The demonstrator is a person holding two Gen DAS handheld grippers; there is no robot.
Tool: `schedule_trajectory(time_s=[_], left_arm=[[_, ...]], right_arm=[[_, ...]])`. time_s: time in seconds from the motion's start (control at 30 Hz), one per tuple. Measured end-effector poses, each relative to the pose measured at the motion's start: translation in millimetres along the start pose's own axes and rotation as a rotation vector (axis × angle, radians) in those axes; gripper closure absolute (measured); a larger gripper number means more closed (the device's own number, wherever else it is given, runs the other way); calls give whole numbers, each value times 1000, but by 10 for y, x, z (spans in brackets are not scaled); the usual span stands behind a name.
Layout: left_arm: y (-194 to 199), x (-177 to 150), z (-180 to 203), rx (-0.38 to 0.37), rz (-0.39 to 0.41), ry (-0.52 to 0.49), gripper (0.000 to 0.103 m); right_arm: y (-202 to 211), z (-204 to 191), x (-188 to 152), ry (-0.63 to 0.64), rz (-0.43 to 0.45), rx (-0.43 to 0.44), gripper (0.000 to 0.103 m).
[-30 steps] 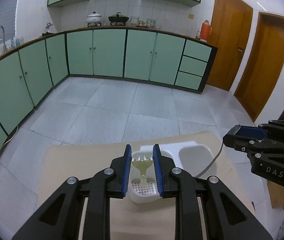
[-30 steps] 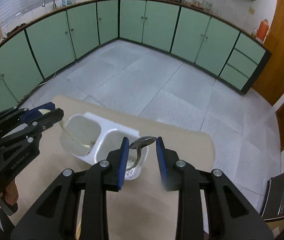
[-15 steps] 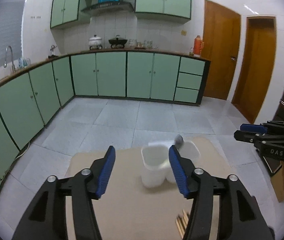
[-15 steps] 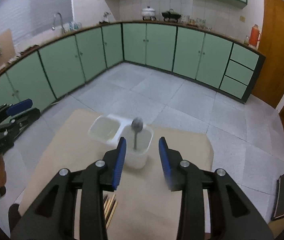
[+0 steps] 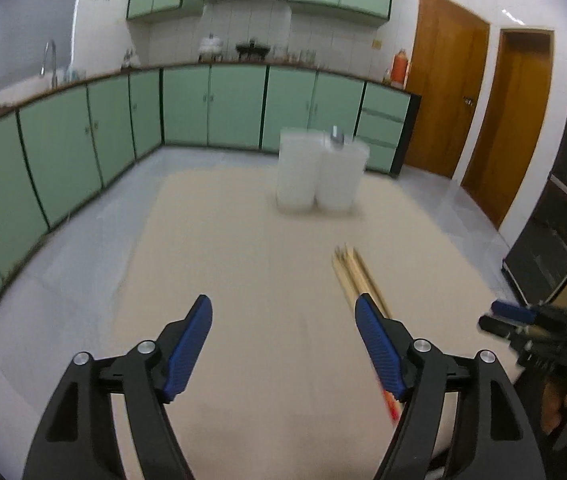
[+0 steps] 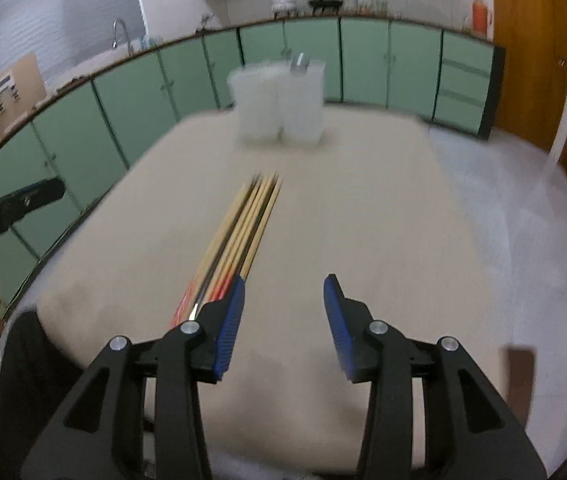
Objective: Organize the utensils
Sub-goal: 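Withdraw both tools from the holder back toward the chopsticks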
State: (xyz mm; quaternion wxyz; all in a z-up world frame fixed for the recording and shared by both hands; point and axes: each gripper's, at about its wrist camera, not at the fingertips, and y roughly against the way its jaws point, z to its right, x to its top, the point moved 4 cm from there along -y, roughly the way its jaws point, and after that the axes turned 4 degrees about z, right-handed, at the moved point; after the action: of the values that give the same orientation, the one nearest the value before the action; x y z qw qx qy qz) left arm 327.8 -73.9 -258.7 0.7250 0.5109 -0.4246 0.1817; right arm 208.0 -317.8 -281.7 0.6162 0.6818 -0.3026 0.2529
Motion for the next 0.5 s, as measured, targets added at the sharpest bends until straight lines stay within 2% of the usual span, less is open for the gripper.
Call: schedule_trajectory(time_s=[0.13,0.23,0.33,0.43,0.5], left_arm=[[66,-400,65,10,-18,-20,30],[60,-566,20,-3,-46,32,30],[43,-677,6,-2,-64,35,30],[33,-744,49,-16,-81,31,30],[8,-776,129,-31,-93,17,30]], right_arm=[[-117,-224,-387,17,-24,37,63],[-218,-279,-438,10,-43,51,63],[-289,-331,-478,44,-55,57,63],[-324,-366,-488,105,-44,33,63],[-331,-290,-461,102,-37,-1,62]])
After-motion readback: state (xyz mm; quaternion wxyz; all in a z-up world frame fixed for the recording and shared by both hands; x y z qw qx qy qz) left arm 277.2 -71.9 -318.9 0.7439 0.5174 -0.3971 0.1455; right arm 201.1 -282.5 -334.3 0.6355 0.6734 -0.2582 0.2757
